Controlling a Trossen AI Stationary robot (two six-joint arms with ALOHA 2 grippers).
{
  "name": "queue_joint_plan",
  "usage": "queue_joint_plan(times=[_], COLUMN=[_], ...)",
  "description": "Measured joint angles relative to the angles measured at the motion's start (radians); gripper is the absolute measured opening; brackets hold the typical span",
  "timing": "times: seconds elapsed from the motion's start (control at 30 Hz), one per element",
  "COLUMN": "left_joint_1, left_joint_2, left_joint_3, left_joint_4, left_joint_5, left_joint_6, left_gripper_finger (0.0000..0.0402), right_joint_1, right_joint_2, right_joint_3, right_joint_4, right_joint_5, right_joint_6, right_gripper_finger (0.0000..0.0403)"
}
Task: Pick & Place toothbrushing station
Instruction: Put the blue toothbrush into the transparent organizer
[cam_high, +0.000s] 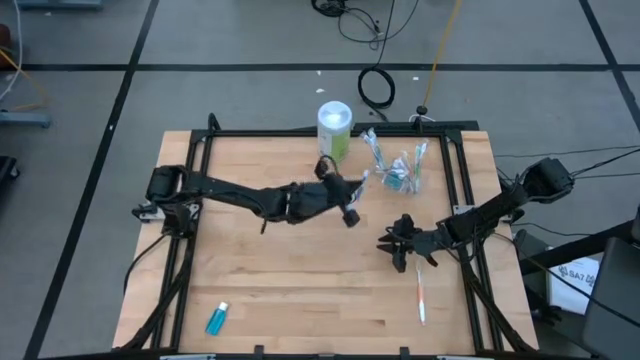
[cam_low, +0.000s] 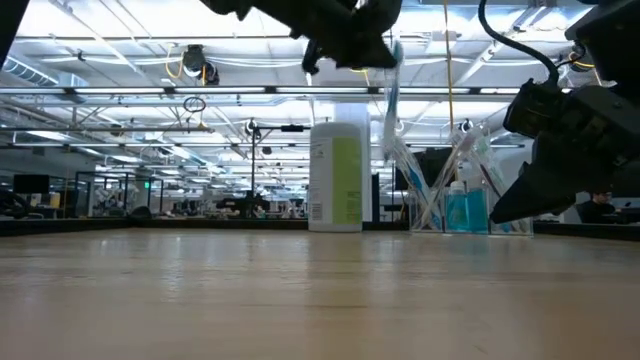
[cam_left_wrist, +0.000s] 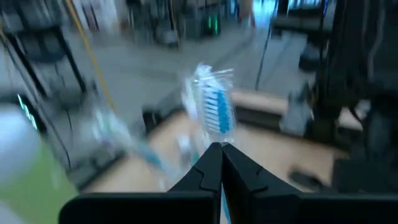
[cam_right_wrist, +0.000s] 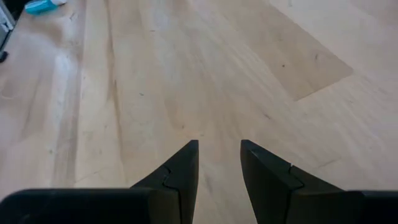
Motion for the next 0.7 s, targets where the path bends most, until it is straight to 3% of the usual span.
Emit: queue_joint_plan(times=[0.2,0.4,0.7], left_joint_1=[0.057,0.159,0.278], left_joint_2=[0.011,0.040,0.226], left_joint_3=[0.001,0.003,0.002], left_joint_4=[0.281,0.467,0.779], left_joint_5=[0.032,0.254,0.363], left_joint_6=[0.237,0.250,0.286], left_gripper_finger=[0.0006,0.0005,0.0003], right_joint_1=[-0.029,-0.062,-0.133], right_joint_2=[0.000,0.000,0.000], right_joint_3=[0.000,0.000,0.000], right_joint_4=[-0.001,-0.023,-0.045], right_joint_5=[-0.003,-0.004,-0.005], right_joint_6=[-0.009,-0.010,-0.009], right_gripper_finger=[0.0114,0.0114,0.0114])
